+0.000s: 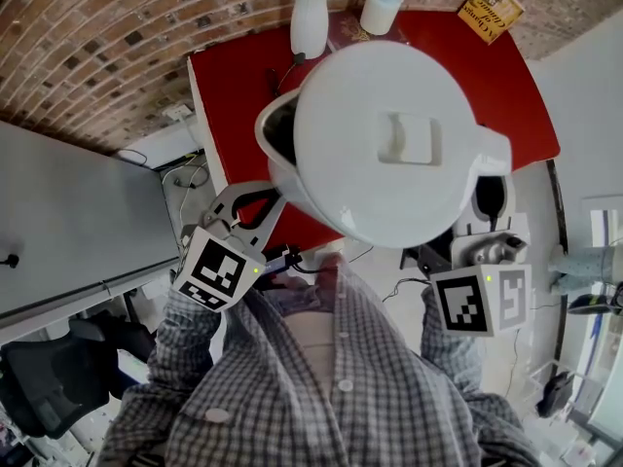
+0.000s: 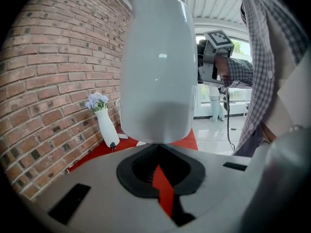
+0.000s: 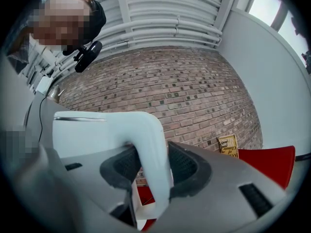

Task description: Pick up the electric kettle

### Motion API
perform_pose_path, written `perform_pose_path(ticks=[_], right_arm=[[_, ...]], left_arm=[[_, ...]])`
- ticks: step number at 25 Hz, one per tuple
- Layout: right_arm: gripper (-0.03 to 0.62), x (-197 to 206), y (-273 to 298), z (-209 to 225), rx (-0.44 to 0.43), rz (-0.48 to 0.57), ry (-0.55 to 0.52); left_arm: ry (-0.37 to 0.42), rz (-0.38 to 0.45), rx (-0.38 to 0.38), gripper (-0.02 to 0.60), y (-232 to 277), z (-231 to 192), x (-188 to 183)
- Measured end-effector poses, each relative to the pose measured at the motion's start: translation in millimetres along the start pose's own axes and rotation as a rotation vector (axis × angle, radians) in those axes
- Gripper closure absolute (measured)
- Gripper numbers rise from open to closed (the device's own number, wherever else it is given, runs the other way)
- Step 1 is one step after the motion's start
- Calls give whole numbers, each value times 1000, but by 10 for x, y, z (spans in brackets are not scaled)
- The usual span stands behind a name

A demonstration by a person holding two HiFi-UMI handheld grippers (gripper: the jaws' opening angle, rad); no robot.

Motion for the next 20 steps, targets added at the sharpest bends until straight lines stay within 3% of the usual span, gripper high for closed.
perform_pose_path(ticks=[20], right_arm=[[430, -67, -32, 44, 16, 4, -12]], left_arm=[[-18, 40, 16, 581, 8, 17, -73]])
Point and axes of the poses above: the fingertips, and each gripper's own axes: y forward along the fingers, z to its right, x out of its underside, the point moved 3 cm from there along -y, backward along the fingers, and after that the axes turned 14 degrees about -y, right-handed, at the moved point
